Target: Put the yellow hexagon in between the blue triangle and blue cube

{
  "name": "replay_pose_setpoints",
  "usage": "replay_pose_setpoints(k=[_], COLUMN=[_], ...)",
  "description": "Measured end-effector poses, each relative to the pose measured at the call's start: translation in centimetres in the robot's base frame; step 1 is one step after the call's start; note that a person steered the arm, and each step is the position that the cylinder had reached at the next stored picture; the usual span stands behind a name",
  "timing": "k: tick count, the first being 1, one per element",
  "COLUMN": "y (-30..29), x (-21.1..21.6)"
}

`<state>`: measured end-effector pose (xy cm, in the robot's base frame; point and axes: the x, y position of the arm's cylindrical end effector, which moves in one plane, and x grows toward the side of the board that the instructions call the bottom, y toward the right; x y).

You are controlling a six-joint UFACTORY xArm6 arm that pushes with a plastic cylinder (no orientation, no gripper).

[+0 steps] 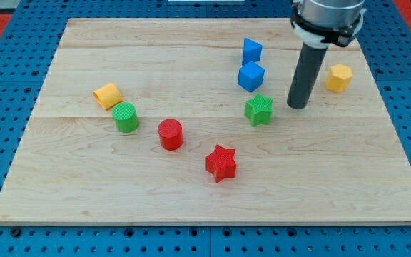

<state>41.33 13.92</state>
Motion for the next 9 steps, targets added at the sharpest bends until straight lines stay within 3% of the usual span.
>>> replay_pose_setpoints(k=[2, 3, 4, 5, 7, 8, 9], y=[-4.3, 2.3, 11.3, 13.3, 5.1, 7.9, 3.5], x=[2.5, 4.1, 1.1, -2.2, -6.7, -8.7, -11.0])
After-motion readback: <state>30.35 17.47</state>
